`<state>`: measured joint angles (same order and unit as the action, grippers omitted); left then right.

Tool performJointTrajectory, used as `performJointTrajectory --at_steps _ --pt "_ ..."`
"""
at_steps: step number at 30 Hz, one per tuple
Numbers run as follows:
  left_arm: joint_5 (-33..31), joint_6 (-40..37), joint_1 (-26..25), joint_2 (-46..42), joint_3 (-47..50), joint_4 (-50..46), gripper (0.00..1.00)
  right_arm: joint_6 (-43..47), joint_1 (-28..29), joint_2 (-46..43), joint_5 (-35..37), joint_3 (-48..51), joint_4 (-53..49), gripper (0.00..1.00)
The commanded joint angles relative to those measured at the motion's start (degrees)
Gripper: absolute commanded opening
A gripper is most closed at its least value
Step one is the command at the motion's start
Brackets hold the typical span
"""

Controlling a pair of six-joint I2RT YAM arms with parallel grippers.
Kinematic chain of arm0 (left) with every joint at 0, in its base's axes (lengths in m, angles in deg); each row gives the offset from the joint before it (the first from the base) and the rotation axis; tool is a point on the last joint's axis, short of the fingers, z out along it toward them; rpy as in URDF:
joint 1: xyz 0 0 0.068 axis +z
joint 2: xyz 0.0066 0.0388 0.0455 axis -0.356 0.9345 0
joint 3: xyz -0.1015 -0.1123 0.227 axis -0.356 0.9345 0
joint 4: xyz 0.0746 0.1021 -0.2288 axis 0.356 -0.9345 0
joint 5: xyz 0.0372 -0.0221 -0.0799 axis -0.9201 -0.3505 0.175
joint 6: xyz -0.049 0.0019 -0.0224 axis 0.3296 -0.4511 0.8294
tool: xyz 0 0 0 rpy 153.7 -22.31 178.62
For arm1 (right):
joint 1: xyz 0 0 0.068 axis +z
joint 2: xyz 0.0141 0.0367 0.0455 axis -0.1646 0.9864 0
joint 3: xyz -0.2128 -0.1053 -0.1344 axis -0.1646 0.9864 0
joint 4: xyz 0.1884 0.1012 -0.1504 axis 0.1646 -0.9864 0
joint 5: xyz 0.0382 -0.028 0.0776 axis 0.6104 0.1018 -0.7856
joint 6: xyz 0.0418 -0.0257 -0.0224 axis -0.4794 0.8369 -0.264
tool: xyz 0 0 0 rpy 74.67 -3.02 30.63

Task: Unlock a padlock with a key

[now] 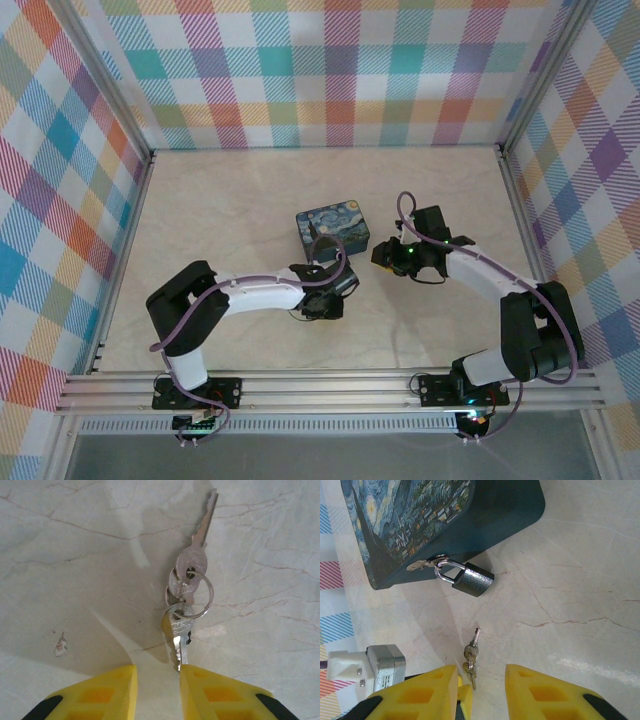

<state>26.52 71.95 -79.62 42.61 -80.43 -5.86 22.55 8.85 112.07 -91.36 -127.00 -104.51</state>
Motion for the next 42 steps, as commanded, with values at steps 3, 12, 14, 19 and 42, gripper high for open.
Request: performJointTrajectory --at_steps 3,12,14,19,42 --pt "-7.27 0.41 -1.52 -2.19 -4.14 -2.79 0.27 -0.57 -0.35 -0.38 -1.08 0.22 0.78 0.31" --pt "-7.21 1.44 -2.06 0.89 -5.63 -5.04 0.25 -0.92 -1.71 -2.78 1.51 1.48 -0.45 0.31" --pt "-6.98 1.43 -2.19 1.83 -5.78 -4.86 0.25 -0.77 -2.70 -3.20 1.90 1.65 -0.86 0.31" --pt "-5.56 1.73 -2.59 4.02 -6.07 -2.98 0.25 -0.07 -4.18 -3.60 1.04 1.30 -0.99 0.31" --pt "-7.41 -3.40 -4.26 4.48 -5.10 -11.70 0.03 0.13 -4.62 -3.25 -0.99 1.83 0.53 0.31"
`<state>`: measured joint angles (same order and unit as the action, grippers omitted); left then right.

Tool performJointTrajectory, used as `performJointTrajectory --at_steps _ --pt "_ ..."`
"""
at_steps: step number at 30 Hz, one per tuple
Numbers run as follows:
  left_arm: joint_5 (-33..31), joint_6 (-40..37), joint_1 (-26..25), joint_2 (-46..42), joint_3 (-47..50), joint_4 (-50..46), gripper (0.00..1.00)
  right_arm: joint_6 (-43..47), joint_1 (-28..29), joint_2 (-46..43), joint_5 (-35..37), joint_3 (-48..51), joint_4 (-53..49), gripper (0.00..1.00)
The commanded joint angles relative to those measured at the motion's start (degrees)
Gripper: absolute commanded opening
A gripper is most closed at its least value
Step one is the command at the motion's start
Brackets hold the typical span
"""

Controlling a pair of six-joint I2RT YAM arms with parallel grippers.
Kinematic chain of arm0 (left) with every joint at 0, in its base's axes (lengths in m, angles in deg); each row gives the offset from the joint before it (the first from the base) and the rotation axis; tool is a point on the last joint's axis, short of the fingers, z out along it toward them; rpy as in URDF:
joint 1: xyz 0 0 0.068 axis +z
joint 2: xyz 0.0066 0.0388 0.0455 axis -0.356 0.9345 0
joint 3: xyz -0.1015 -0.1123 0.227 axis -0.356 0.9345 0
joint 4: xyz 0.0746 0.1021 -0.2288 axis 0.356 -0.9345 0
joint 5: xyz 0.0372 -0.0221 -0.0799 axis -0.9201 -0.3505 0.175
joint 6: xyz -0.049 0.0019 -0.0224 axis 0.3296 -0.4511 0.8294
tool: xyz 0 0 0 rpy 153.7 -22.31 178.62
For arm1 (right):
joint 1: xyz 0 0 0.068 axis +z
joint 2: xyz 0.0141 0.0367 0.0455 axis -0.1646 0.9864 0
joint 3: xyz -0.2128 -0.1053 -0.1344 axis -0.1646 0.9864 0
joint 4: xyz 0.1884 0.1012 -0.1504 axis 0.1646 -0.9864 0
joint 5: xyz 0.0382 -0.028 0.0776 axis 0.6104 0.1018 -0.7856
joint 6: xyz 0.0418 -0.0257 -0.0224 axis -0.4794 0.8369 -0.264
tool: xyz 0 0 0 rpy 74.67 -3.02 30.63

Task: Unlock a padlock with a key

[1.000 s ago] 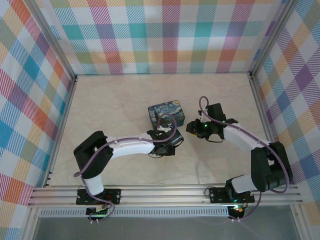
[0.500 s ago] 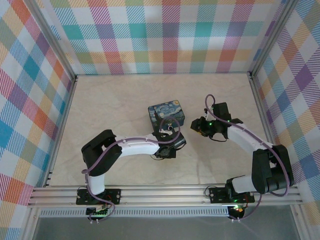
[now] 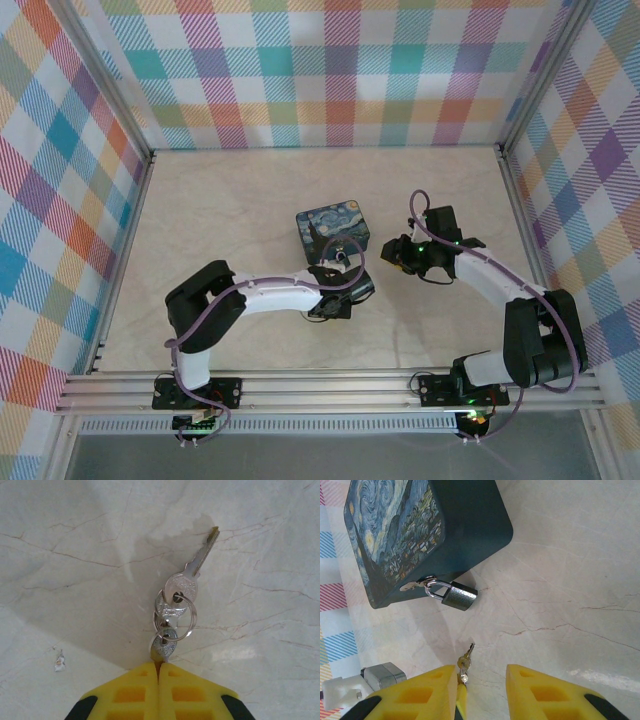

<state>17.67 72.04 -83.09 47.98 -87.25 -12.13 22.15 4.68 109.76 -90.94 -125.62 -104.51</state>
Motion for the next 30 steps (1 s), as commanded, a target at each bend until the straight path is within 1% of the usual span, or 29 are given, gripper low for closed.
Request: performJointTrajectory --at_steps 1,3,8,11,13,15,17,23,25,27,30 --pt "1.79 -4.40 -0.78 -1.20 1.63 -5.65 0.03 0.59 -0.44 -0.93 -1.53 0.46 0.52 0.31" --pt "2.87 -6.88 -0.61 -2.01 1.41 -5.94 0.00 1.17 -0.42 -0.84 -2.10 0.39 0.33 0.31" --pt "4.45 -14.20 1.35 -5.91 1.11 -7.67 0.00 3.48 -0.44 -0.84 -4.01 0.10 -0.55 0.32" --pt "8.73 -18.70 4.41 -9.03 1.49 -7.66 0.00 4.74 -0.44 -0.67 -6.77 -0.15 -0.51 0.32" --pt "13.27 -21.23 7.03 -10.95 1.71 -7.38 0.00 5.76 -0.36 -0.65 -9.00 -0.30 -0.36 0.32" --pt "19.78 -23.73 10.15 -12.38 1.46 -7.57 0.00 7.18 -0.35 -1.15 -12.00 0.01 0.85 0.32" --pt "26.91 -25.81 13.36 -13.44 0.49 -8.21 0.00 8.29 -0.36 -2.02 -16.45 0.79 3.39 0.32" --pt "45.56 -31.89 20.72 -15.52 -2.32 -9.04 0.00 8.78 0.53 -5.10 -33.76 3.36 20.15 0.32" --pt "50.14 -33.23 22.31 -15.92 -3.50 -9.22 0.00 10.75 1.71 -5.03 -38.54 2.93 22.93 0.32" --pt "54.40 -34.38 23.73 -16.04 -4.70 -9.14 0.00 13.29 2.93 -3.95 -42.65 1.69 23.51 0.31" --pt "58.66 -35.71 25.07 -16.03 -6.09 -8.94 0.00 15.61 4.11 -1.30 -46.11 0.41 24.45 0.30"
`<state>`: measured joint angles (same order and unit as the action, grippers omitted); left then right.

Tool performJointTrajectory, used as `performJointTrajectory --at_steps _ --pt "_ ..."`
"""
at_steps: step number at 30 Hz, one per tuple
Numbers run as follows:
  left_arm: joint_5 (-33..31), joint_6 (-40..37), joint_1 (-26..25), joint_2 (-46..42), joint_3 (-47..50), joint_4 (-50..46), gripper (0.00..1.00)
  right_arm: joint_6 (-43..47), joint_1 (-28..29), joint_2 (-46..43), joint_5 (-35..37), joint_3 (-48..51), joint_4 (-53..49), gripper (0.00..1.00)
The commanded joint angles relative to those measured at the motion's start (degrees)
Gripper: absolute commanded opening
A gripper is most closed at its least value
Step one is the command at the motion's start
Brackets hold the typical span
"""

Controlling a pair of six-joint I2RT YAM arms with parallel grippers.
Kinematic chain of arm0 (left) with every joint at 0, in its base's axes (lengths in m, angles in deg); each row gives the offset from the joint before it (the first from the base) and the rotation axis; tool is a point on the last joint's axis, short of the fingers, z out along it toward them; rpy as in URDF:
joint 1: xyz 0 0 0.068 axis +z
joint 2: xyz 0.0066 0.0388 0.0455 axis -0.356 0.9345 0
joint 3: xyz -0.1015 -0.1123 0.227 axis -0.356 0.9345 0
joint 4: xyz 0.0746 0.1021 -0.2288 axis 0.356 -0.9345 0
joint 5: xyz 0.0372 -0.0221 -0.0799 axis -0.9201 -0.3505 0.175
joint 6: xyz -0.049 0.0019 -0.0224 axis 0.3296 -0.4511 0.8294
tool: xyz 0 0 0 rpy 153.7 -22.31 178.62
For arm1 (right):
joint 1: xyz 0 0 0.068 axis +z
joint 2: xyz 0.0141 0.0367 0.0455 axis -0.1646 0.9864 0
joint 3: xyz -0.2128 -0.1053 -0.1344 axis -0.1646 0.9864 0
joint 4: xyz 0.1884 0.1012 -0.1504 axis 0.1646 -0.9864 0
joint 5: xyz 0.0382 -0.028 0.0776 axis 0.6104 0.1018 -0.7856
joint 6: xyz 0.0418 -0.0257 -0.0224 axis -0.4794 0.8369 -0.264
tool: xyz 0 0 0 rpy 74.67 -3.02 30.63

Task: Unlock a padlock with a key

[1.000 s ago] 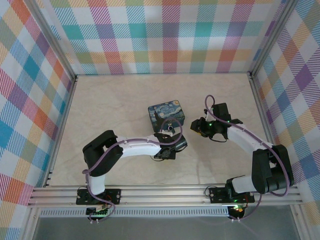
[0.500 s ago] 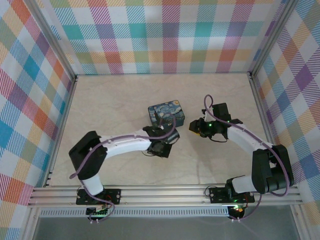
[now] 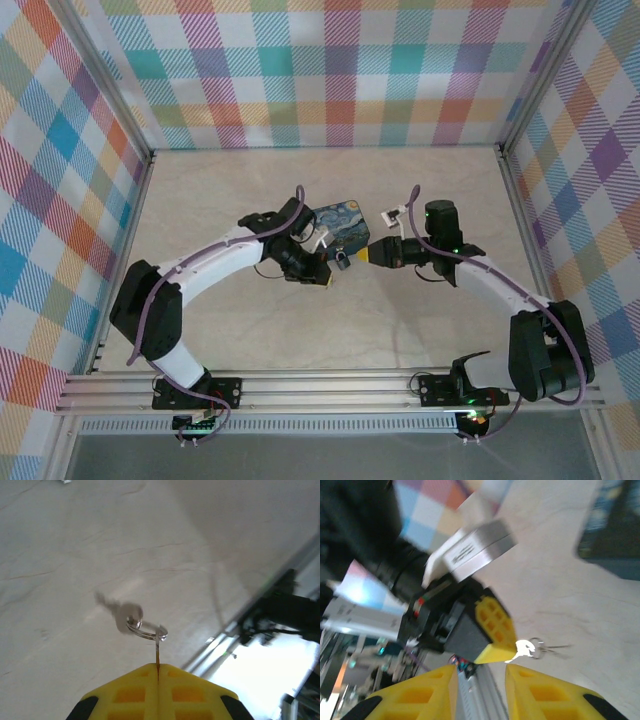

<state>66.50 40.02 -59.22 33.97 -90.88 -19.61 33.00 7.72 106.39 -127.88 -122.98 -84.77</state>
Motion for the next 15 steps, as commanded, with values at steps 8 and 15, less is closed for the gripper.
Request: performJointTrajectory --at_steps 8,15 --pt "13.99 -5.75 2.59 -2.84 -3.91 -1.33 0.00 3.49 1.32 7.23 -9.06 -3.77 7.88 0.33" --pt "16.28 -5.89 3.09 -3.25 -4.54 -0.33 0.00 4.33 2.03 9.95 -12.21 -6.09 7.15 0.38"
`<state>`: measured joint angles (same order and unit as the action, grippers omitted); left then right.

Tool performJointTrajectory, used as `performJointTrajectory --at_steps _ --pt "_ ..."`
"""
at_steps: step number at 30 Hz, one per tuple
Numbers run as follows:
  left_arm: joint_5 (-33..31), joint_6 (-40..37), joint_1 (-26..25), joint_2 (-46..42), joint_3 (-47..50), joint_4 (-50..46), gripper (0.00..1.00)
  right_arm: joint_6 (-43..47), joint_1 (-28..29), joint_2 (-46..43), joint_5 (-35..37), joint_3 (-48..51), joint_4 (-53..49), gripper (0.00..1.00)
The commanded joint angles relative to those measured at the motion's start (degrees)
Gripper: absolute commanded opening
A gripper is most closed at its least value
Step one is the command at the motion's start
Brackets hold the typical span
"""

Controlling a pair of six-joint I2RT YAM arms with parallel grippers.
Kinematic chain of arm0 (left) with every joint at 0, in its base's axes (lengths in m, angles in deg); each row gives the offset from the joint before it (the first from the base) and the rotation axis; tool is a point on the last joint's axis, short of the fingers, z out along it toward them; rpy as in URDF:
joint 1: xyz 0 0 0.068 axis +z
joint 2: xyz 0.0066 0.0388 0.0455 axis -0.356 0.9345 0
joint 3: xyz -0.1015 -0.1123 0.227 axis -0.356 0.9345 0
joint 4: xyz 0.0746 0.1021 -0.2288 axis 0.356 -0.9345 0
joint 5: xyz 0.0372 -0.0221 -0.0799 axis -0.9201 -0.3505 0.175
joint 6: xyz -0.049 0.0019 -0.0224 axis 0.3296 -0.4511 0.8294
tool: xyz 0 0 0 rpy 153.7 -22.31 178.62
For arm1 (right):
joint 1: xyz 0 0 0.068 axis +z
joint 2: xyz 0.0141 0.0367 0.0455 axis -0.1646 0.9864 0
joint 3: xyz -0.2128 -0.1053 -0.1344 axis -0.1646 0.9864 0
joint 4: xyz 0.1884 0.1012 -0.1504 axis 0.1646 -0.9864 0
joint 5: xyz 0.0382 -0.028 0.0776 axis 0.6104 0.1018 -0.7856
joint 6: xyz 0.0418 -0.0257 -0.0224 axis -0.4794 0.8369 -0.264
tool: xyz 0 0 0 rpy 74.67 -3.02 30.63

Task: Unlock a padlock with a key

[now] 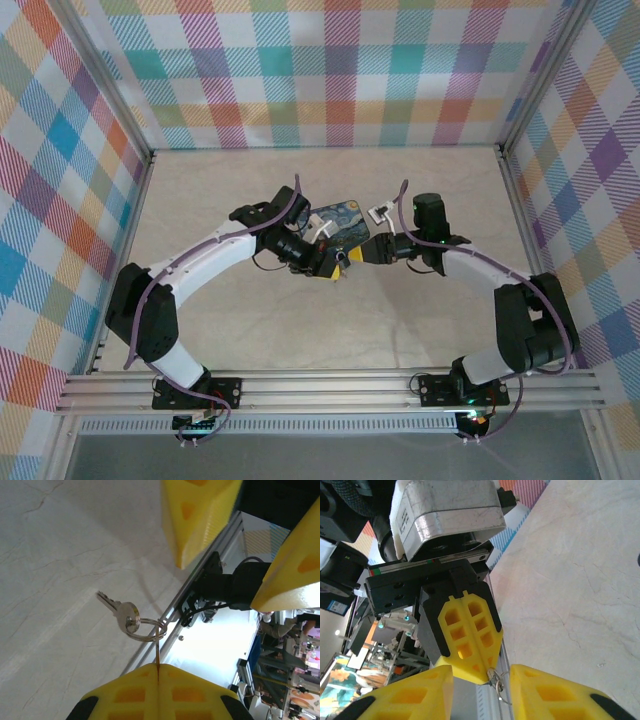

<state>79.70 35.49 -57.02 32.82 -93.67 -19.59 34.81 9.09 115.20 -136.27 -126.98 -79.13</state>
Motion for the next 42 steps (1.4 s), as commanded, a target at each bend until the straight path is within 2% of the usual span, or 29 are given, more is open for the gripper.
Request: performJointTrajectory --at_steps 1,8,11,19,24,32,36,42 --pt "3.26 -1.44 0.92 -2.18 -1.94 -0.34 0.00 2.91 0.81 1.37 -4.05 -2.38 0.94 0.38" --pt "4.47 -1.62 1.71 -2.99 -2.20 0.21 0.00 4.42 2.00 2.32 -5.68 -3.71 -1.47 0.39" --pt "4.88 -0.99 1.88 -3.62 -2.07 1.21 0.00 6.22 2.74 2.33 -5.49 -4.46 -3.79 0.43" --pt "5.34 0.52 1.97 -4.29 -1.63 3.45 0.00 6.26 3.61 2.28 -5.10 -4.87 -4.65 0.42" --pt "5.53 1.19 2.15 -4.70 -1.00 4.31 0.00 6.33 4.15 2.17 -5.42 -4.97 -4.79 0.32" --pt "5.94 1.89 2.70 -5.40 -0.36 5.57 0.00 6.20 5.11 1.54 -5.51 -4.78 -4.89 0.21" --pt "5.72 2.05 3.01 -5.50 0.45 5.97 0.00 6.16 5.25 0.77 -5.06 -4.31 -5.01 0.10" --pt "3.72 3.05 4.43 -5.68 1.43 6.49 0.00 3.93 5.20 -1.35 -2.34 -1.89 -2.14 0.03"
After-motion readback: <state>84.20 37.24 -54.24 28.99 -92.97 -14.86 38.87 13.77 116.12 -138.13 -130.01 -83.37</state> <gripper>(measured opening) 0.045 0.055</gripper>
